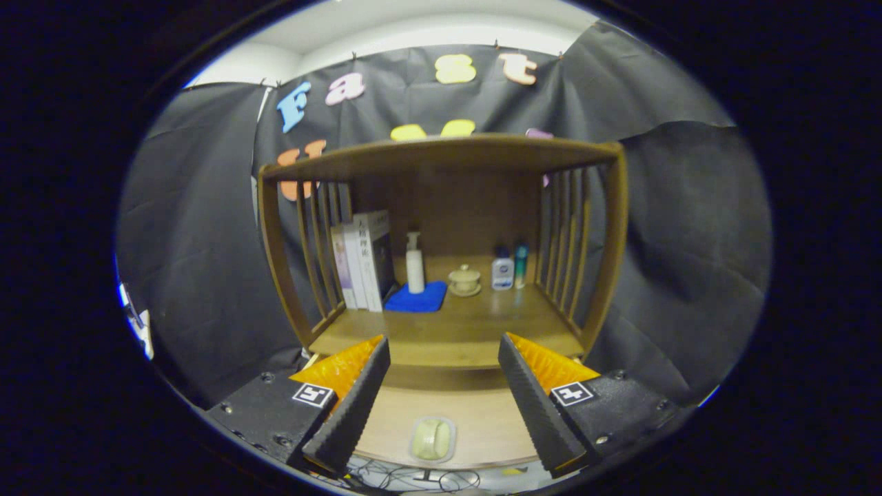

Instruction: Pull open the drawer, take out the items inside it, and place them on the countertop above the cabinet.

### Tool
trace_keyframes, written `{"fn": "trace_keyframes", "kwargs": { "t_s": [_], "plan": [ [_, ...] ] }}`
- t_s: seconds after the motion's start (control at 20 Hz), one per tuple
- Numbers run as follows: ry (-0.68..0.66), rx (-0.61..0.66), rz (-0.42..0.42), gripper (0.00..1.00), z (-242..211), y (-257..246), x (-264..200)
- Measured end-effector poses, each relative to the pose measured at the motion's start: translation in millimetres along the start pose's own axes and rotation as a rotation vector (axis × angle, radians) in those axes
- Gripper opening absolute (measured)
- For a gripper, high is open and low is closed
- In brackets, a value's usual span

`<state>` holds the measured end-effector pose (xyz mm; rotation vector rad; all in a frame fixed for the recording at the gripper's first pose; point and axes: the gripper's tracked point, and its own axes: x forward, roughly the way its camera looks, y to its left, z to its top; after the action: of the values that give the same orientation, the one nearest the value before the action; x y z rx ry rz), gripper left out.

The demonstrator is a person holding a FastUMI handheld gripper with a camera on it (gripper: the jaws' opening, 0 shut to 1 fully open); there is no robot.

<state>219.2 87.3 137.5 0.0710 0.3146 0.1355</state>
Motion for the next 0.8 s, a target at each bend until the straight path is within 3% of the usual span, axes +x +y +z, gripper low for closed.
{"fn": "trace_keyframes", "kwargs": {
  "t_s": [0.4, 0.55, 0.8],
  "plan": [
    [0.469, -0.016, -0.033, 0.98, -107, 14, 91],
    [0.651, 0.008, -0.055, 0.92, -153, 9, 97],
    [0.805, 0.034, -0.074, 0.75, -205, 8, 100]
  ]
}}
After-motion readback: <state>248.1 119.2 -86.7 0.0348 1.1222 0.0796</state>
